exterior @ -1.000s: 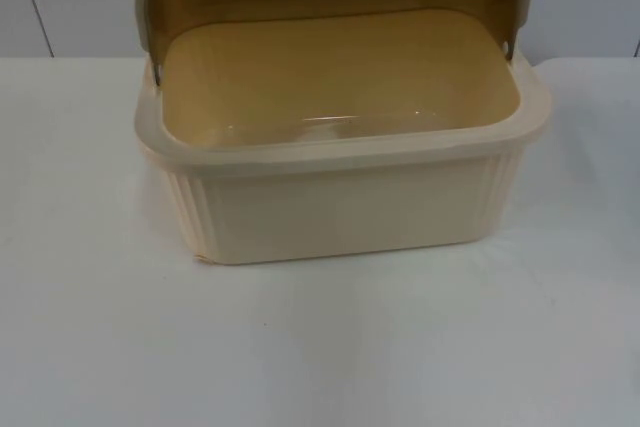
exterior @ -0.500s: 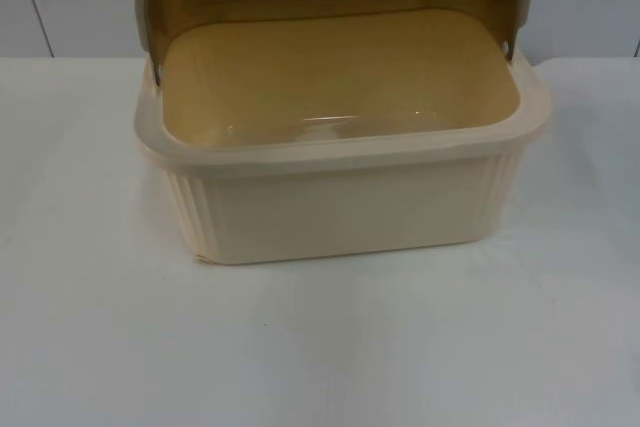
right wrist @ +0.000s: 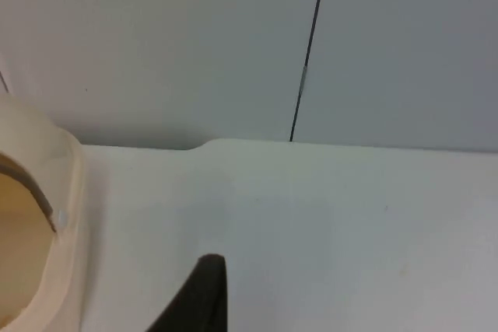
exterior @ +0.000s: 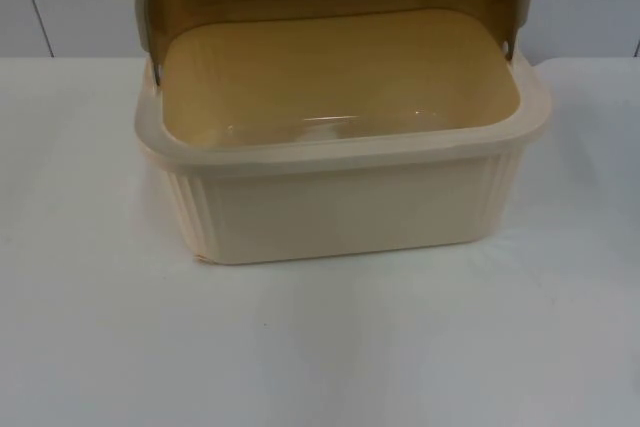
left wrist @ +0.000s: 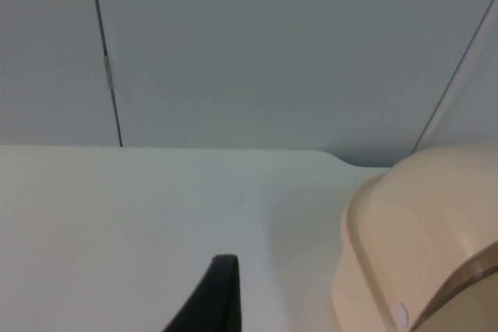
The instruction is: Open the box lid with the left hand, place the block into the box with the right hand, then close the box lid with the left hand.
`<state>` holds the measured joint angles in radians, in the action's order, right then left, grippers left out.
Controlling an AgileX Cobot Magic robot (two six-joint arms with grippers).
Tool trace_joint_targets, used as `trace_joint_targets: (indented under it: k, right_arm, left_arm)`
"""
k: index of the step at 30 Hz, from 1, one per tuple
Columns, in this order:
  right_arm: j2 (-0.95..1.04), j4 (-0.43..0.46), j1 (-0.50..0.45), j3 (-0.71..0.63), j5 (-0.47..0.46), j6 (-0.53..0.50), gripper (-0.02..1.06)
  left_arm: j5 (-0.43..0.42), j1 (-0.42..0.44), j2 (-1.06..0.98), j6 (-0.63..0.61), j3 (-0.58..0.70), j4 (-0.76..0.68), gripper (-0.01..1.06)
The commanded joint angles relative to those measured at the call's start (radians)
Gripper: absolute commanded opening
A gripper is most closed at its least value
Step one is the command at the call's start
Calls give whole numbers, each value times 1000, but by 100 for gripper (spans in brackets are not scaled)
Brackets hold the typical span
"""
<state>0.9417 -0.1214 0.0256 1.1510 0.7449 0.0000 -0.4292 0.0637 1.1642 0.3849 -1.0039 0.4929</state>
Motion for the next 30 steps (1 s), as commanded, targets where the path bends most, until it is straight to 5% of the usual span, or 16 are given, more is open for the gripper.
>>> trace_joint_targets:
  k: [1, 5, 9, 25, 30]
  right_arm:
    - [-4, -1, -2, 5, -38, -9, 105]
    - [13, 4, -2, 5, 27, 106, 105]
    - [54, 51, -2, -34, 76, 108, 105]
    - [157, 83, -2, -490, -109, 258, 105]
    - [289, 135, -2, -478, -81, 169, 105]
  left_arm:
    - [15, -5, -7, -9, 3, 13, 102]
    - [0, -5, -7, -9, 3, 13, 102]
    - [-4, -5, -7, -9, 3, 13, 102]
    - [-53, -5, -7, -9, 3, 13, 102]
    - [-73, -5, -7, -9, 3, 17, 102]
